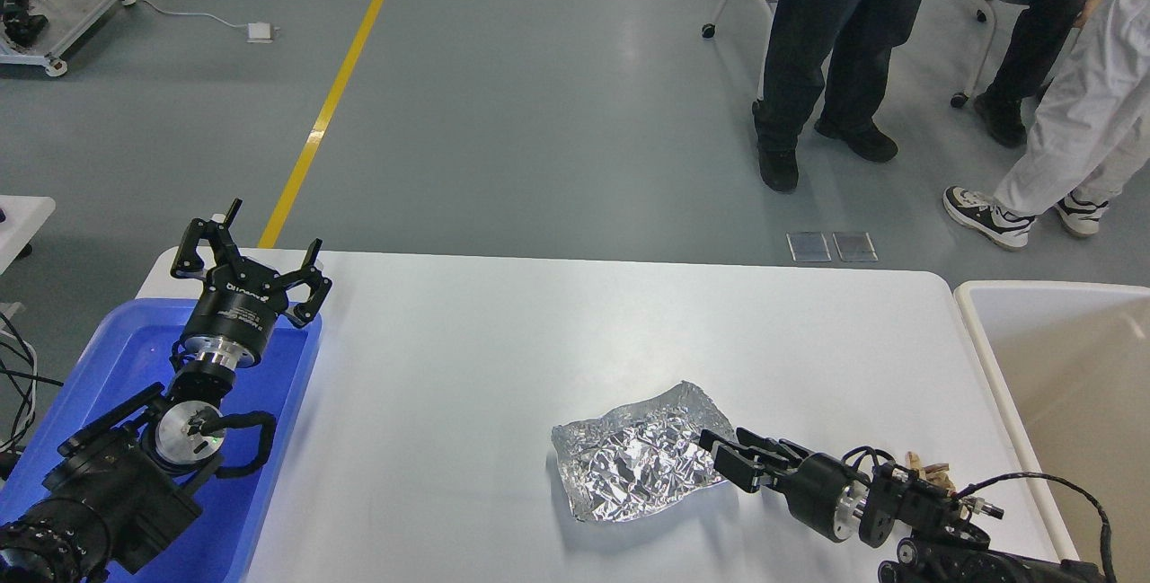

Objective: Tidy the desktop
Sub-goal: 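Close the right gripper on the foil ball's edge, then lift the foil ball with the right gripper and carry it into the white bin, then release the foil ball into the white bin with the right gripper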

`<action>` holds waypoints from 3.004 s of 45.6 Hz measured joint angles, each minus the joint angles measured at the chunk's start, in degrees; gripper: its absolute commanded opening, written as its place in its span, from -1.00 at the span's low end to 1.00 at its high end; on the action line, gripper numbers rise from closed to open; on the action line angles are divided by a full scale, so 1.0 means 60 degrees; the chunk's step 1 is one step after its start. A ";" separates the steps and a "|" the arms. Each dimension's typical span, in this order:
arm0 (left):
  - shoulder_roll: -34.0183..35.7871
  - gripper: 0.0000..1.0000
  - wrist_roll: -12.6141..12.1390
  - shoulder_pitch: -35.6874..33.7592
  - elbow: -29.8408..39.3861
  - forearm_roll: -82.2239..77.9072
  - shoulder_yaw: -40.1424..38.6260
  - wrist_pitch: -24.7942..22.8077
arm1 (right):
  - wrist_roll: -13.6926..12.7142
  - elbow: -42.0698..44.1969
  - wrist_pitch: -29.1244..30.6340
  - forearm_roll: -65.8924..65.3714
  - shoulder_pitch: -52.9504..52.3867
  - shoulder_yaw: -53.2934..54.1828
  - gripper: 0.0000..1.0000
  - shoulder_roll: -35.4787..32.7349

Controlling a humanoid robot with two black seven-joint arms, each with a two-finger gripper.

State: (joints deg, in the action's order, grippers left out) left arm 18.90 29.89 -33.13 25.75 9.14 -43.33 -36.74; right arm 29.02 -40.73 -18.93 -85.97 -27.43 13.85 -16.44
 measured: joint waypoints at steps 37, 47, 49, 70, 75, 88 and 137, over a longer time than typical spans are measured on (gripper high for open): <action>0.0000 1.00 0.0000 0.0000 0.0000 0.0002 0.0000 0.0000 | 0.0179 0.0116 -0.0016 0.0288 -0.0025 -0.0335 -1.00 -0.0259; 0.0000 1.00 0.0000 0.0000 0.0001 0.0005 0.0000 0.0001 | 0.0426 -0.1450 0.0118 0.0975 -0.0112 -0.0344 -1.00 -0.1342; 0.0000 1.00 0.0000 0.0000 0.0001 0.0003 0.0000 0.0001 | 0.0435 -0.1841 0.0157 0.1085 -0.0145 -0.0345 -1.00 -0.1627; 0.0000 1.00 -0.0002 0.0009 0.0001 0.0000 0.0000 0.0001 | 0.0226 -0.6940 0.1593 0.2628 -0.1639 -0.0225 -1.00 -0.6293; 0.0000 1.00 -0.0003 0.0012 0.0000 -0.0002 0.0000 -0.0002 | 0.0147 -0.7656 0.2127 0.2951 -0.2136 -0.0185 -1.00 -0.7257; 0.0000 1.00 -0.0002 0.0012 0.0000 0.0002 0.0000 -0.0010 | -0.0041 -0.7936 0.3018 0.3665 -0.2961 -0.0218 -1.00 -0.8523; 0.0000 1.00 -0.0002 0.0004 0.0001 -0.0001 0.0000 0.0001 | 0.0521 0.4789 0.3523 0.8423 -0.1515 -0.2047 -1.00 -0.4406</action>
State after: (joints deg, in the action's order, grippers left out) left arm 18.90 29.88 -33.11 25.75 9.13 -43.33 -36.74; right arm 32.14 -12.00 2.21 -35.43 -36.52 1.56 -42.87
